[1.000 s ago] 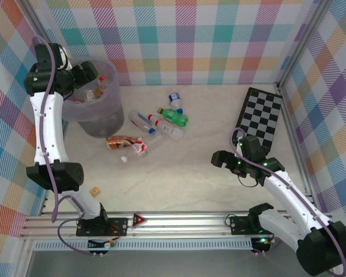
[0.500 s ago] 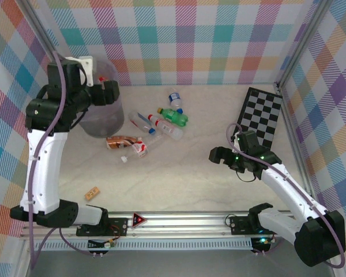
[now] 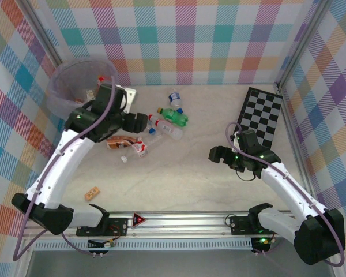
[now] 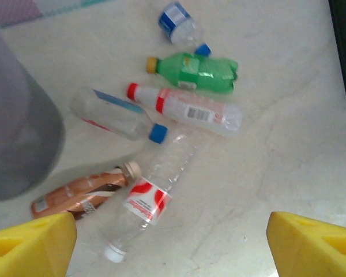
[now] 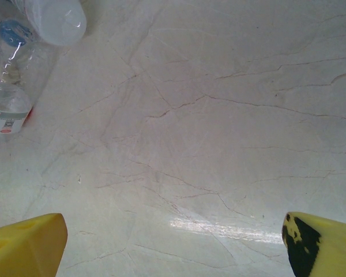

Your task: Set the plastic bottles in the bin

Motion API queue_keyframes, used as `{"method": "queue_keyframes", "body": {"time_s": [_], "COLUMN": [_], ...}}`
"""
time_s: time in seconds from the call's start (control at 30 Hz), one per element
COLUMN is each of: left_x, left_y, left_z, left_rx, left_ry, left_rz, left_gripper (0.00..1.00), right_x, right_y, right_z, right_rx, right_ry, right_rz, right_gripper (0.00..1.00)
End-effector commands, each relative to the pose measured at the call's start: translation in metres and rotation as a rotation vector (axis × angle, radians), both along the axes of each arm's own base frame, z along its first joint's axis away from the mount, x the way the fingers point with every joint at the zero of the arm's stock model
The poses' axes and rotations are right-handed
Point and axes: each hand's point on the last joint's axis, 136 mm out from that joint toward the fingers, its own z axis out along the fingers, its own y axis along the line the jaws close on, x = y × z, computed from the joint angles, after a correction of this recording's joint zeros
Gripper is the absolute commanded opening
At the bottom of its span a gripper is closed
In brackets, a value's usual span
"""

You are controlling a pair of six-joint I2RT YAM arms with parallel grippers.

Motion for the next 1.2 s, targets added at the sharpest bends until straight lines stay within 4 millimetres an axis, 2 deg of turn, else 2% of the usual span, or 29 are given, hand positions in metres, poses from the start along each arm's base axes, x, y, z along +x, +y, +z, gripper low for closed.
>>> {"method": "queue_keyframes", "body": {"time_s": [0.0, 0.23, 0.53, 0.8, 1.0, 1.17], "left_x": [0.001, -0.003, 0.009, 0.042, 0.066, 0.07], "left_y": [-0.022, -0.035, -0.027, -0.016, -0.013, -0.012], "left_z": [-0.023, -0.097, -0.173, -0.215, -0.227, -0.241], "left_rx": [-0.032, 0.051, 0.198, 0.336, 0.352, 0.363], "left_ry": [0.023, 0.153, 0.245, 0.273, 0.275, 0.301], "left_rz": [-0.052, -0.095, -0.067, -0.049, -0.052, -0.051], "left_gripper": [0.86, 0.89, 0.98, 1.0, 1.0, 0.98], "right_x": [0.004, 0.005, 0.003, 0.001, -0.002, -0.002], "right_y": [0.001, 0.003, 0.002, 0.003, 0.001, 0.001], "right_z": [0.012, 0.009, 0.007, 0.005, 0.005, 0.004], "right_rx": [0.019, 0.028, 0.024, 0.026, 0.016, 0.014], "right_ry": [-0.035, -0.024, -0.02, -0.012, -0.011, -0.01], "right_rz": [-0.002, 0.006, 0.003, 0.016, 0.017, 0.023], "right_gripper": [0.96, 0.96, 0.96, 0.96, 0.96, 0.96]}}
